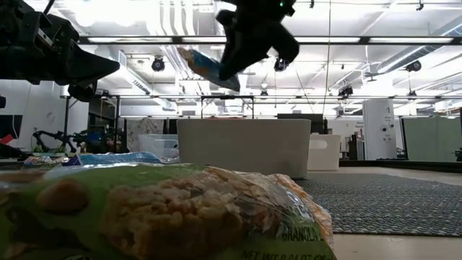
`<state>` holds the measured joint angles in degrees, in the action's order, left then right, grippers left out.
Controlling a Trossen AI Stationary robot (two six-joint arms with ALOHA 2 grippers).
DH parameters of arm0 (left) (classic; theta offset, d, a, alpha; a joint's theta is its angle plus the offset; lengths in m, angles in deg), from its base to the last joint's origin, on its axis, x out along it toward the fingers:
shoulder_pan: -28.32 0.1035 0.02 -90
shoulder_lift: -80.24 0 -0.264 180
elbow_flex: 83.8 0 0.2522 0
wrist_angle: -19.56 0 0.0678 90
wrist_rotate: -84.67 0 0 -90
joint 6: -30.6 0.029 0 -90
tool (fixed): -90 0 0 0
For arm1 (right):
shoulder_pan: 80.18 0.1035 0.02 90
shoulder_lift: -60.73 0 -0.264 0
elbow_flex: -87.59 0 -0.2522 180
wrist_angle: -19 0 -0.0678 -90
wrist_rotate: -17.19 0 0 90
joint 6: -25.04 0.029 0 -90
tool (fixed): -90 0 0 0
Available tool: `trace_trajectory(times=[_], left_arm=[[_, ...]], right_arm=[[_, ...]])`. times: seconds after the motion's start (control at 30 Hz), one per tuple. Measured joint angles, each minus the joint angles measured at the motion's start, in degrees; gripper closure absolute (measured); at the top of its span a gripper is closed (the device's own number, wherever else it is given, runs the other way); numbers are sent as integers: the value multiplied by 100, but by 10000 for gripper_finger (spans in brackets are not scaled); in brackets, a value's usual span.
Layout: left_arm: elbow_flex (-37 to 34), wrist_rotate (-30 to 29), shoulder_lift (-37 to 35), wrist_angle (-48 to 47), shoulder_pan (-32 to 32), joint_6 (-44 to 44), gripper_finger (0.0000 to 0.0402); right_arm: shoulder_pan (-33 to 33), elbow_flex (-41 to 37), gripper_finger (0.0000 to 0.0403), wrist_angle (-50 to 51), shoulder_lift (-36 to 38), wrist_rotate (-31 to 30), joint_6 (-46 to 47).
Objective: Pick and place Granola Bars by type
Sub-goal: Put the yellow granola bar into the white bin
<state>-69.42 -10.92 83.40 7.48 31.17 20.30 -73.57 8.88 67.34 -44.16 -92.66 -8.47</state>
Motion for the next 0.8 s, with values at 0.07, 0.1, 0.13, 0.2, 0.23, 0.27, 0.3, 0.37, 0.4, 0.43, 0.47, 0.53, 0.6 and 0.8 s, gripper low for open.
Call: trace_trajectory(times=[0.07,0.1,0.13,0.2,0.23,0.27,0.3,0.37,0.4,0.43,0.47,0.53,0.6,0.8], left_arm=[[0,1,0,1,0,2,401],[0,1,0,-1,2,0,401],[0,-1,0,0,1,1,401],[0,-1,0,1,0,2,401],[0,1,0,1,1,2,401],[0,-1,0,1,0,1,401],[0,-1,0,1,2,2,401],[0,1,0,-1,2,2,401],[0,-1,0,1,0,0,401],[0,1,0,1,2,1,401],[0,0,0,1,1,0,401],[0,1,0,1,0,2,401],[0,1,-1,1,1,1,401],[0,0,-2,1,1,0,401]], right_arm=[[-113,0,349,52,53,-2,313],[-171,0,349,83,90,0,466],[-237,0,349,157,143,3,609],[-363,0,349,319,242,12,838],[-424,0,349,405,289,11,924],[-482,0,349,514,337,9,981],[-528,-2,349,623,394,6,1033],[-619,-4,349,789,525,4,1122],[-668,-4,349,873,610,7,1169],[-726,-5,349,997,698,14,1245],[-781,-9,349,1103,761,17,1324],[-915,-12,349,1329,903,16,1447],[-1055,-13,349,1522,1002,8,1522],[-1507,-19,349,2148,1237,19,1705]])
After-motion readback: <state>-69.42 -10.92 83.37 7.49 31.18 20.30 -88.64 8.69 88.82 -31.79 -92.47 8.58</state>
